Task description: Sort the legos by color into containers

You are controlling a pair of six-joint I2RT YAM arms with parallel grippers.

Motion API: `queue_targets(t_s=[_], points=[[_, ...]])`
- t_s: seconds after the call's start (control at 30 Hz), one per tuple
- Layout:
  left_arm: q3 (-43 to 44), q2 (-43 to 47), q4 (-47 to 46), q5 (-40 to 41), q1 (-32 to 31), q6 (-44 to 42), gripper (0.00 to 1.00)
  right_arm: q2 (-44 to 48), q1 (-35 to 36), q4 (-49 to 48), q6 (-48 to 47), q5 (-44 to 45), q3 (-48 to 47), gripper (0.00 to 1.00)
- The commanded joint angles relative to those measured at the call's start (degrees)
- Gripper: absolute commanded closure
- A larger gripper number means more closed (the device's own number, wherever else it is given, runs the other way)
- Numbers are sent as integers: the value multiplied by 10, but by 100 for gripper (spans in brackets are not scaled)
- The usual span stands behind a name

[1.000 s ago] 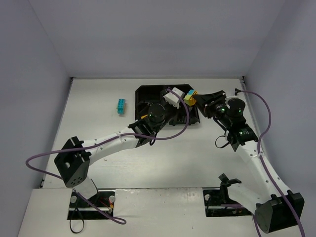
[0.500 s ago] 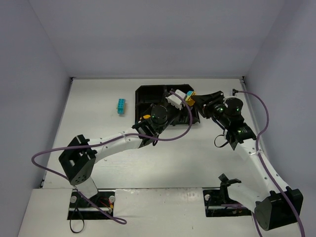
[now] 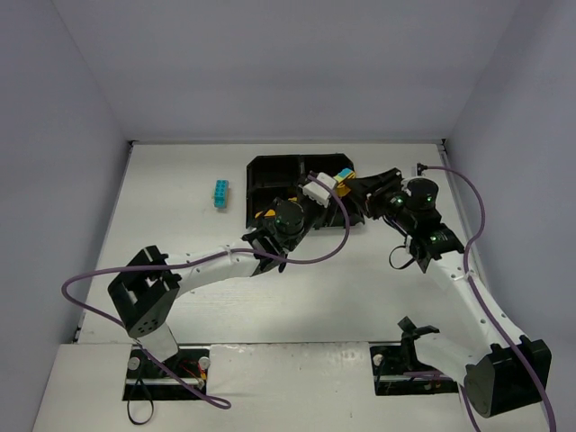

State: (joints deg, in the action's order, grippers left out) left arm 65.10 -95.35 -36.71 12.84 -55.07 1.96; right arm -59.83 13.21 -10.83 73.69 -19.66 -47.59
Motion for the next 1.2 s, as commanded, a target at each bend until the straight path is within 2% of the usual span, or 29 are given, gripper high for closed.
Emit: queue_targets(t_s=[0.0,0.57,0.73,0.8,0.9,1.03,1.1,1.13,1.17], points=[[-5,31,-49,38,5,-17,53,11,1,-30,-9,-12,5,100],[-54,62,-49,46,24,-27,53,11,-6,24,-57,-28,26,100],[-91,93,-13,26,23,26,53,-1,-6,55,-105,-22,8,100],[-110,112,14,28,22,46,53,-6,-7,68,-147,-22,1,100],[-114,137,78,38,23,69,46,-30,-9,78,-230,-35,-12,100],[-86,172,188,33,34,111,31,-63,-9,78,-362,-98,-33,100],[-61,184,251,-16,49,141,26,-78,-8,78,-441,-124,-42,100],[-54,193,268,-51,78,153,25,-81,-8,78,-468,-155,-46,100],[-47,198,283,-120,94,181,24,-86,-8,78,-495,-171,-57,100]])
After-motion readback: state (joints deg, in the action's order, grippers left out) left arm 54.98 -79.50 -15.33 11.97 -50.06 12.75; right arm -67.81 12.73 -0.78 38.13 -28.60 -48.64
